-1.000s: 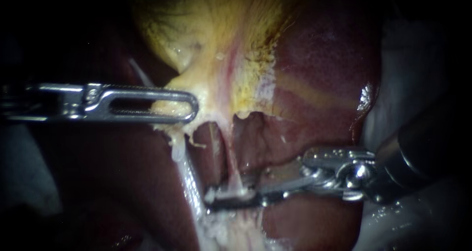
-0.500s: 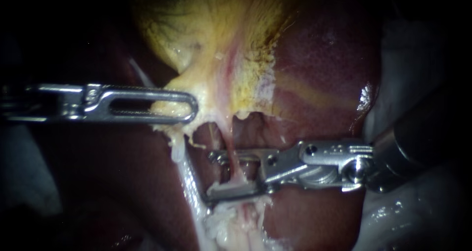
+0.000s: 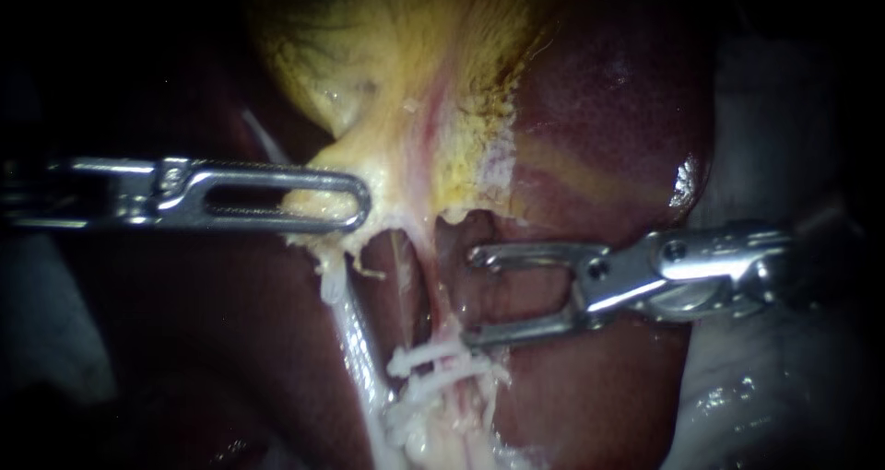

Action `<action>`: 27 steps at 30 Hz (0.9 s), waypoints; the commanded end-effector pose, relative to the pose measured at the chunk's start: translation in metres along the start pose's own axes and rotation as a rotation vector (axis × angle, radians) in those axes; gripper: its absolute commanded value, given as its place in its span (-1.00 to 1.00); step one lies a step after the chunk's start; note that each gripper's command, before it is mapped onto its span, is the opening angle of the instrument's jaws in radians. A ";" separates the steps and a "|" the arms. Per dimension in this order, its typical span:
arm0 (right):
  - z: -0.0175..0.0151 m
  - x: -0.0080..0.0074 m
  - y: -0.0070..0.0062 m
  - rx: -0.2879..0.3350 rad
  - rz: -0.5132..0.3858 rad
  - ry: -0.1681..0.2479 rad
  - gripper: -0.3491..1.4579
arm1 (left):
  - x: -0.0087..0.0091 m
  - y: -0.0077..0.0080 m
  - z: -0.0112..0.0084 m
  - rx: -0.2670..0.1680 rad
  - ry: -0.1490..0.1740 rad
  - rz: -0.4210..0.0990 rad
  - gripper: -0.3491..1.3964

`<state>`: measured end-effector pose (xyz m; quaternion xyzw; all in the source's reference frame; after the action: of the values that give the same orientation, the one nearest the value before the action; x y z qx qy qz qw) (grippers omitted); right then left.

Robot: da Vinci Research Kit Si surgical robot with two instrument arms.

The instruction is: Going back second clip right tube

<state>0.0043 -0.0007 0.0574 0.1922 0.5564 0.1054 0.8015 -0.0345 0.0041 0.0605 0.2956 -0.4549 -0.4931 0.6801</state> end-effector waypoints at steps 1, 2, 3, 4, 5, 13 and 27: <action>-0.0005 0.0003 0.0001 0.000 -0.006 -0.002 -0.06 | 0.0001 0.0000 0.0001 0.000 0.000 0.000 -1.00; -0.0008 0.0005 0.0001 -0.001 -0.015 -0.002 -0.06 | 0.0001 0.0000 0.0001 0.000 0.000 0.000 -1.00; -0.0013 0.0008 0.0002 0.000 -0.030 -0.003 -0.06 | 0.0002 0.0001 0.0002 -0.001 -0.001 0.001 -1.00; -0.0015 0.0010 0.0002 -0.001 -0.034 -0.001 -0.06 | 0.0002 0.0001 0.0002 -0.001 -0.001 0.001 -1.00; -0.0017 0.0012 0.0002 0.001 -0.044 -0.001 -0.06 | 0.0003 0.0001 0.0003 -0.002 -0.001 0.002 -1.00; -0.0020 0.0018 0.0001 0.001 -0.088 0.006 -0.06 | 0.0019 0.0013 0.0026 0.001 -0.004 0.002 -1.00; -0.0028 0.0025 0.0002 -0.001 -0.105 0.023 -0.06 | 0.0024 0.0047 0.0096 -0.001 0.019 0.012 -1.00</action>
<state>0.0026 0.0010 0.0544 0.1614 0.5747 0.0656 0.7996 -0.0412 0.0037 0.0695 0.2982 -0.4499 -0.4841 0.6887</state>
